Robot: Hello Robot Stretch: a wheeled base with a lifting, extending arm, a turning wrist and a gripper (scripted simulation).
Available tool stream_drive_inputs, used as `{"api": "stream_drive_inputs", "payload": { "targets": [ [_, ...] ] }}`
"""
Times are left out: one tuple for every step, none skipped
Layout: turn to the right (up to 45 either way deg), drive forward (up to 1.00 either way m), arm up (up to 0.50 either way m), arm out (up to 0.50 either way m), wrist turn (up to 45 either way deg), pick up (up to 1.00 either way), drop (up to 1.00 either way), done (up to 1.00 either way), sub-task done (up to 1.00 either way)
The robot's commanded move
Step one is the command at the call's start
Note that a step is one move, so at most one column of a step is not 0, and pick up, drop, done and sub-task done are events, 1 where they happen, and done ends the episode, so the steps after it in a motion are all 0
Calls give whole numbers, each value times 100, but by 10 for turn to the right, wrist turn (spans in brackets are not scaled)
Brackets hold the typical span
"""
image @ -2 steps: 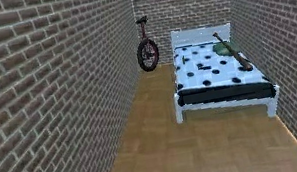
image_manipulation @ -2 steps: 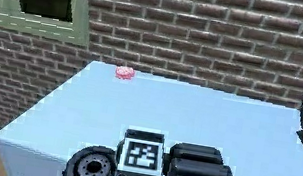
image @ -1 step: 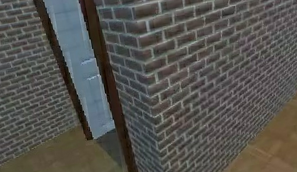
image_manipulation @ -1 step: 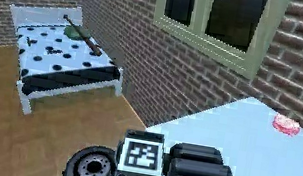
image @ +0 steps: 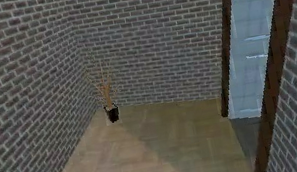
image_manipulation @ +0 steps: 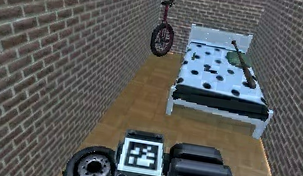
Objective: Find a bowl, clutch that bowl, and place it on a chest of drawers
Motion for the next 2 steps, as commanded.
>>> {"api": "stream_drive_inputs", "payload": {
  "targets": [
    [-450,0,0,0,0,0,0,0,0],
    [-30,0,0,0,0,0,0,0,0]
  ]
}}
